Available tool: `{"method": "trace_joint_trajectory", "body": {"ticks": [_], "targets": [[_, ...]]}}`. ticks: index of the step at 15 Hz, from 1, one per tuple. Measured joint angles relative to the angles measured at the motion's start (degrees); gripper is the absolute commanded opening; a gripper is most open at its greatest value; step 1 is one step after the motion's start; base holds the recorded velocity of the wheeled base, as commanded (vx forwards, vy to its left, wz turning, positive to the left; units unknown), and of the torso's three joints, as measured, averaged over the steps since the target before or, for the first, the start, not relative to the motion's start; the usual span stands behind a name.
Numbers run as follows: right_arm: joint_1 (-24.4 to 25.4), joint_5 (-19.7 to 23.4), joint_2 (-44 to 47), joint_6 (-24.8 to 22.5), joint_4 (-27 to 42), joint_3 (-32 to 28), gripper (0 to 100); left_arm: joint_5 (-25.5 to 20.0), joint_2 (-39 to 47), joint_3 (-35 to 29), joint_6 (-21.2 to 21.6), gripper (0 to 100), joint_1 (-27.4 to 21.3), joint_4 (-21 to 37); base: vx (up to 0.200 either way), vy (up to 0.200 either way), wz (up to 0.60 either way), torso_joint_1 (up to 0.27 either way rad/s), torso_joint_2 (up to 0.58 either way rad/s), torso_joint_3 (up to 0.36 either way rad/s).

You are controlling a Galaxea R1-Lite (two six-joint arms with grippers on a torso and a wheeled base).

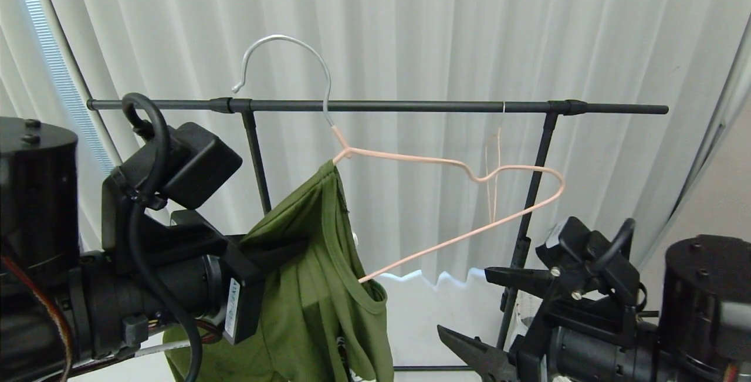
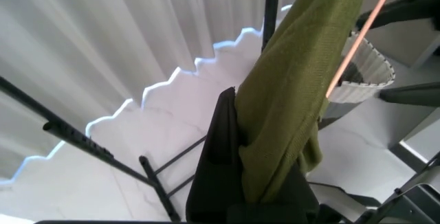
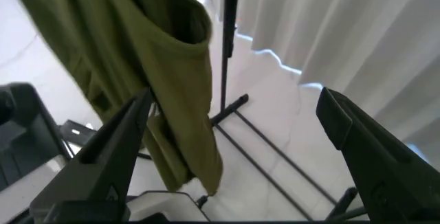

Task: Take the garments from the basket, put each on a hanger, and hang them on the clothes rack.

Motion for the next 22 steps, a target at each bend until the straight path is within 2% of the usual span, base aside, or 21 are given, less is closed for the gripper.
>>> {"method": "trace_joint_trajectory", "body": {"ticks": [4,7,11,15,17,20,22], "targets": [[0.48,-5.64,6.81,6.64,-4.35,-5.63,100,0.00,-0.06,-1.13,0.01,0,-1.07,-0.13,0.000,0.000,0.00,0.000,0.00,0.000],[1.69,-6.73,10.42,7.42,-6.35,-7.53,100,0.00,-0.09,-1.43,0.06,0,-1.99,-1.39,0.000,0.000,0.00,0.000,0.00,0.000],[4.47,-7.25,12.17,7.30,-6.40,-6.81,100,0.00,-0.09,-1.45,0.13,0,-2.23,-1.80,0.000,0.000,0.00,0.000,0.00,0.000],[4.64,-13.20,13.54,6.88,-6.16,-2.18,100,0.28,-0.45,-1.71,0.22,0,-2.23,-1.89,0.000,0.000,0.00,0.000,0.00,0.000],[3.38,-15.76,13.85,5.69,-6.13,0.00,100,1.49,-0.61,-0.96,0.30,0,-2.23,-1.80,0.000,0.000,0.00,0.000,0.00,0.000],[-2.41,-19.43,13.40,1.83,-6.19,3.61,100,4.96,-0.65,0.87,1.35,0,-1.96,-1.67,0.000,0.000,0.00,0.000,0.00,0.000],[-7.96,-19.93,12.24,-0.99,-6.22,5.25,100,7.17,-0.84,3.47,5.45,0,-1.85,-1.69,0.000,0.000,0.00,0.000,0.00,0.000]]}}
